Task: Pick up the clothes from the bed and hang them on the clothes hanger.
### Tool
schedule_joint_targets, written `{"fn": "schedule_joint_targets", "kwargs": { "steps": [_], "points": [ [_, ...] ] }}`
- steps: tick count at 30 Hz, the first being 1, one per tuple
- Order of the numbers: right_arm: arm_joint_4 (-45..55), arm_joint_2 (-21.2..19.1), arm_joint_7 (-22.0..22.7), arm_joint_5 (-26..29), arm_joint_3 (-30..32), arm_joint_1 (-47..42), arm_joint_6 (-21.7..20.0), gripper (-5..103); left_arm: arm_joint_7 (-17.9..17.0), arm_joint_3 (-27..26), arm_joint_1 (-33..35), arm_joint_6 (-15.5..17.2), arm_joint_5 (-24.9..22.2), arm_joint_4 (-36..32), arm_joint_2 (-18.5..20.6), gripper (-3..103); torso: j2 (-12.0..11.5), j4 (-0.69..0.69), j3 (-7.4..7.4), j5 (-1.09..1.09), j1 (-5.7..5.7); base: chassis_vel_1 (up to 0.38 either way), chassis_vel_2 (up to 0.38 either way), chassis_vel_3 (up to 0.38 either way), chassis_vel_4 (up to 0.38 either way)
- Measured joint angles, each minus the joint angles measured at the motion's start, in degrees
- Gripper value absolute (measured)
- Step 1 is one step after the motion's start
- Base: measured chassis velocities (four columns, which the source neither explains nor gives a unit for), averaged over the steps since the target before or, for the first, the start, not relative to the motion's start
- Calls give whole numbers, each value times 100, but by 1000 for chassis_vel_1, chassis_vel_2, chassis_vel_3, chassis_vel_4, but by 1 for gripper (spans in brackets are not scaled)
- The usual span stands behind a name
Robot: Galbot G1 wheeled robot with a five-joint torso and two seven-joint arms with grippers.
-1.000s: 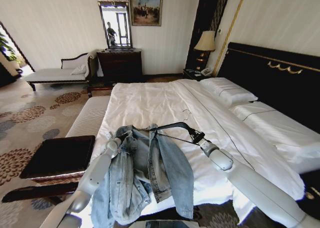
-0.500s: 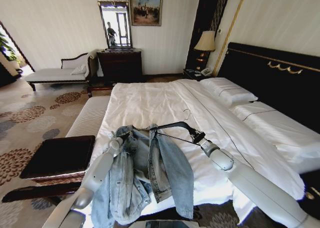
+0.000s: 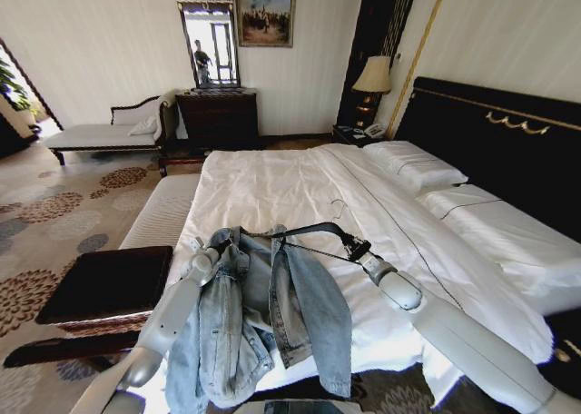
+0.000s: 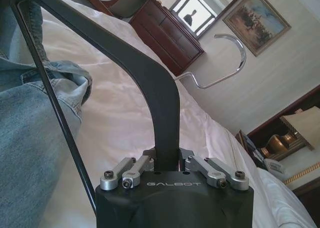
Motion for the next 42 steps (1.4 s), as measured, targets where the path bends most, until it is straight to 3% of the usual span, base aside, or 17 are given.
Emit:
{"fn": "schedule_joint_targets", "kwargs": {
  "steps": [8,22,29,42],
  "points": [
    [-390,302,-41,-390,-697,709,119,21,-160,-78,135,62,-360,-647,319,2,0,0,0,-1,0,0,0,0,0],
    [-1919,1343,-34,-753,-2206,1970,140,21,-291,-123,653,119,-545,-1502,583,2,0,0,0,-1,0,0,0,0,0],
    [-2290,1825,-4,-634,-2545,2200,65,21,-319,-84,957,128,-570,-1866,655,2,0,0,0,-1,0,0,0,0,0],
    [-2384,2313,37,-401,-2974,2528,-112,21,-369,-34,1392,128,-440,-2426,616,2,0,1,0,-1,-1,0,0,0,0]
  ]
}}
